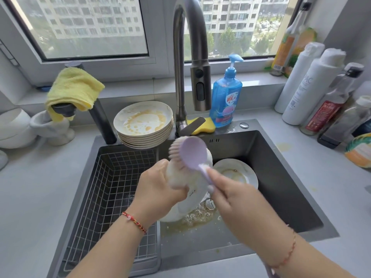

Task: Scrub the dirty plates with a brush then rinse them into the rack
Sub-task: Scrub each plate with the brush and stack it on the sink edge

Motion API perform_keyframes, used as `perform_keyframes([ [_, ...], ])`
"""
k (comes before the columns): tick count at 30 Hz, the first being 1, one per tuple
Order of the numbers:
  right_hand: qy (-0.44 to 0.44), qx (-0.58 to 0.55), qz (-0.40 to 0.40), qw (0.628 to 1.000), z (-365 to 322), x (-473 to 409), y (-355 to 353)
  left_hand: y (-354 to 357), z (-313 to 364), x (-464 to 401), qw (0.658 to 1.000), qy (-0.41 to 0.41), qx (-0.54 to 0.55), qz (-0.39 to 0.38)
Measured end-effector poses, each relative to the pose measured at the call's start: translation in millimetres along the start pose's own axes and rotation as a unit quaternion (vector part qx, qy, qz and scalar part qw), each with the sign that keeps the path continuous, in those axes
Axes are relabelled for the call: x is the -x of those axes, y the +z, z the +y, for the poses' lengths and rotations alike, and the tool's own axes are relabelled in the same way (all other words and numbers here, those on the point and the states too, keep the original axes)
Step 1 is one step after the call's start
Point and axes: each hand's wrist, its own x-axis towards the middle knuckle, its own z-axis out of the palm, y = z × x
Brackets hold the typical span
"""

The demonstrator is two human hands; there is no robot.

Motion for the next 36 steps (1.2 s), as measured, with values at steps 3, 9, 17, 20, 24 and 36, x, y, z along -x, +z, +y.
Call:
perform_keyframes([
  [3, 0.096, -0.037, 0.034, 0.994, 27, -24, -10, -6, -8, 5, 0.999, 0.019, 0.026, 0.004],
  [9, 0.056, -0.08, 0.034, 0.995, 13, -8, -6, -6, -4, 4, 0.999, 0.018, 0.051, 0.006],
  [17, -0.004, -0.033, 0.011, 0.999, -6, 6, 0, 4, -9, 3, 0.995, -0.012, 0.102, 0.008],
  [20, 0.084, -0.112, 0.06, 0.988, 25, -13, -3, -6, -10, 7, 0.992, -0.003, 0.128, 0.012],
  [24, 0.28, -0.294, -0.004, 0.914, 70, -26, 21, -10, -15, 8, 0.976, -0.021, 0.208, 0.057],
  [36, 0.223, -0.553, 0.058, 0.801, 61, -31, 51, 2, -12, 9, 0.882, -0.05, 0.465, 0.054],
])
